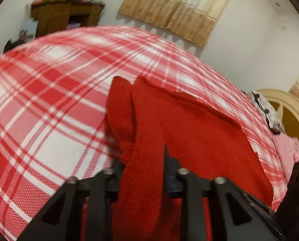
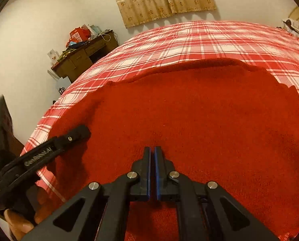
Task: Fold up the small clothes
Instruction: 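Grasp the folded sweater edge with the left tool and lift it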
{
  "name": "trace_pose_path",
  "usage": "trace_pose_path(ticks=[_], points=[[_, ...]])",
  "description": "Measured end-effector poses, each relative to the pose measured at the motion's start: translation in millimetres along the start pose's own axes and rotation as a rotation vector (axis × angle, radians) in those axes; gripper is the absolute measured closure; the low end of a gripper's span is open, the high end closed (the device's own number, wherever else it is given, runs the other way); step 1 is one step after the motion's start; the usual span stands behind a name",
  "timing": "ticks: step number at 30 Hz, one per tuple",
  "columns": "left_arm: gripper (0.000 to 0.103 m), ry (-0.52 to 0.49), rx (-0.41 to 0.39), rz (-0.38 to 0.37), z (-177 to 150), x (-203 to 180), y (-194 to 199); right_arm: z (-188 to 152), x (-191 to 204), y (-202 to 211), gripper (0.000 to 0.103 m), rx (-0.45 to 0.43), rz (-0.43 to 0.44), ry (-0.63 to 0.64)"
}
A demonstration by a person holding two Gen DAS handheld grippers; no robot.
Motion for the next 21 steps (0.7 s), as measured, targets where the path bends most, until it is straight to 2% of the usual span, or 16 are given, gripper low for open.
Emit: trace_pose_path(ticks=[5,9,12,15,16,17,18,20,21], points=[[0.081,-0.070,-0.069,-0.065,15,-22,18,1,-5,4,0.100,0.014,0.032,-0.028],[0.081,-0.189,-0.114,-0.085,19,-49,31,10,-22,20,0.099,0.048,0.123,-0.124],[0.081,-0.246,-0.107,-0.129,15,-70,28,21,-39,42,0.099,0.015,0.164,-0.171],[0.081,-0.314,-0.085,-0.117,10,-89,16,36,-56,59,0.096,0.003,0.190,-0.216],[0.081,-0.334,-0.073,-0.116,8,-95,11,40,-58,59,0.092,0.006,0.198,-0.227],[0.081,-0.352,-0.063,-0.119,5,-100,7,45,-62,60,0.075,0.011,0.205,-0.243],[0.081,-0.364,-0.059,-0.119,4,-104,7,49,-65,61,0.051,0.007,0.210,-0.255],[0.081,-0.402,-0.046,-0.109,-2,-112,4,55,-69,63,0.034,-0.011,0.239,-0.283],[0.081,-0.417,-0.043,-0.102,-5,-115,4,58,-70,64,0.034,-0.019,0.272,-0.307]])
Point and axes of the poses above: each gripper's, at about its wrist camera, not at the fingertips, and y roughly against the way its jaws point, x to its left, z to its top, the point moved 2 cm from there along -y, roughly the way its jaws point, and after that the axes turned 13 degrees about -y, right-handed, at the moved point
